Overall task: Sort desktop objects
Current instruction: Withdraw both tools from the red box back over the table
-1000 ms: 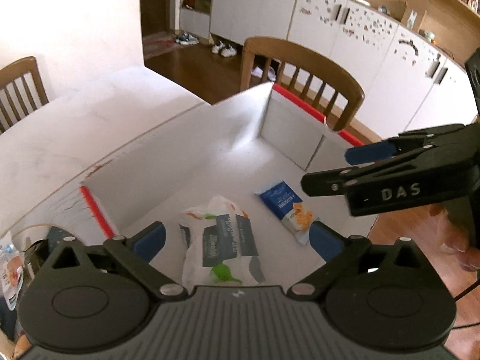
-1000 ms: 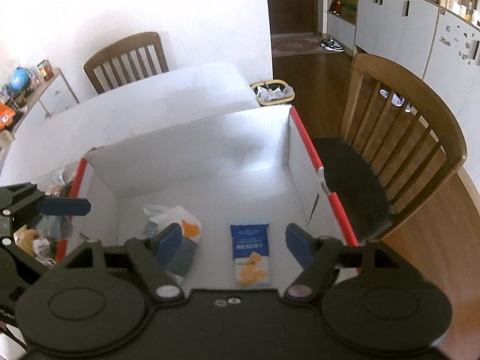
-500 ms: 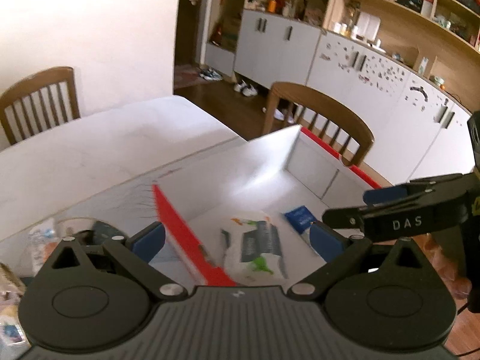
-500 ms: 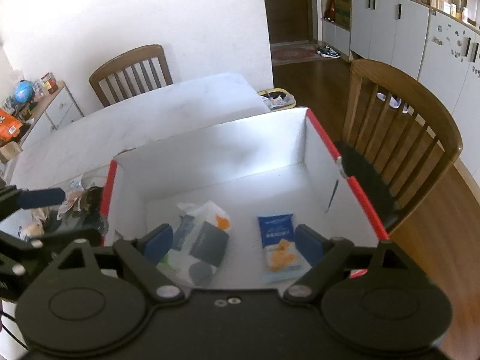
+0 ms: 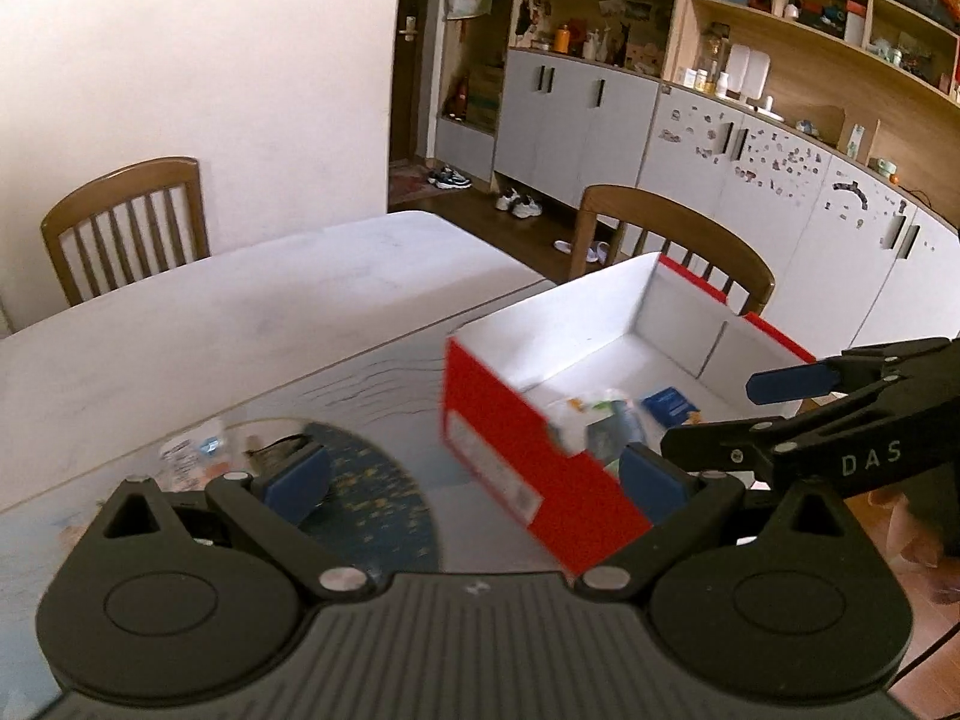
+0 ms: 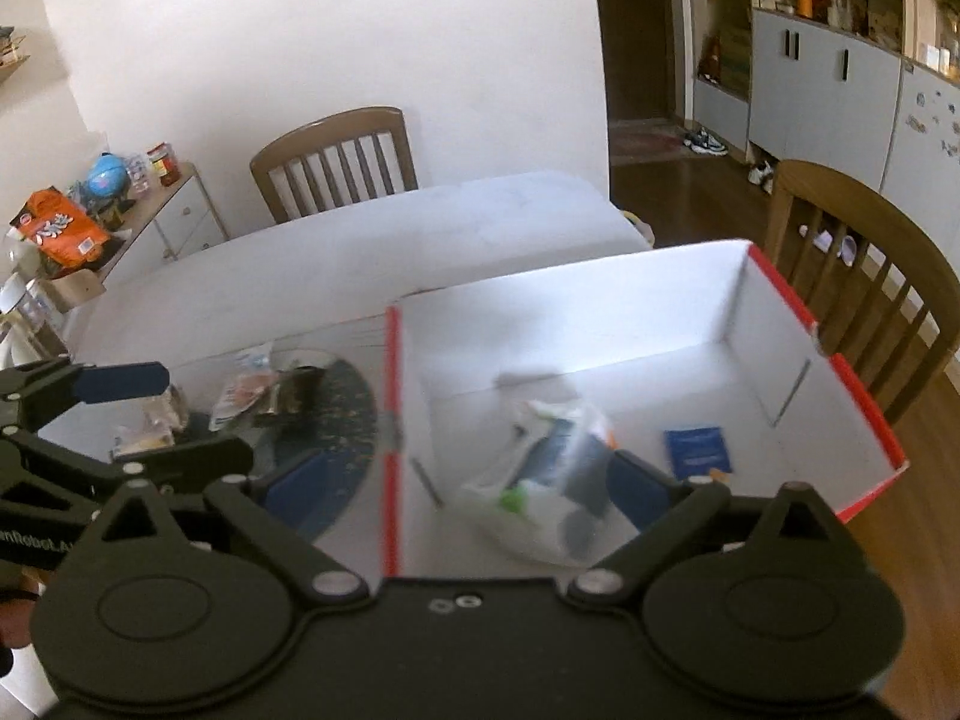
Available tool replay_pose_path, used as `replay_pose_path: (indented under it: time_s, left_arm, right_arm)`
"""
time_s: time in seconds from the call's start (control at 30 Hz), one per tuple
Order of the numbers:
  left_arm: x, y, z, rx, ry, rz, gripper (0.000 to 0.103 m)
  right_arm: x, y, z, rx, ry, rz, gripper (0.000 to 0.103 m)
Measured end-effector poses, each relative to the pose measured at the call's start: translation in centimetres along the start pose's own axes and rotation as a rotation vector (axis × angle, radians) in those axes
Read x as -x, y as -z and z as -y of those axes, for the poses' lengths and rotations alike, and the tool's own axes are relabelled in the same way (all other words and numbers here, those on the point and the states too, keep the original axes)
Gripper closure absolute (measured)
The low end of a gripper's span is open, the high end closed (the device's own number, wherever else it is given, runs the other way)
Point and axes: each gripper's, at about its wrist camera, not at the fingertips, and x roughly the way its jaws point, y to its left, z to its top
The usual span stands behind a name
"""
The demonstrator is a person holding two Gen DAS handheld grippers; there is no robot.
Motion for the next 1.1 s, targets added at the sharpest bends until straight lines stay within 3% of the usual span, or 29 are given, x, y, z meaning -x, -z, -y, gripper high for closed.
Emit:
replay_pose_path:
  time_s: [0.5, 1.1]
  left_arm:
    - [5.2, 4.3, -7.9, -0.028, -0.069, 0.033, 0.0]
    - [5.6, 8.1, -14.3, 0.041, -0.135, 0.007, 0.0]
  right_arm:
    - [-1.7, 1.6, -9.6, 0.031, -0.011, 0.005, 0.003]
    - [-5.0, 3.8, -15.7, 0.09, 0.036, -0.013, 0.004]
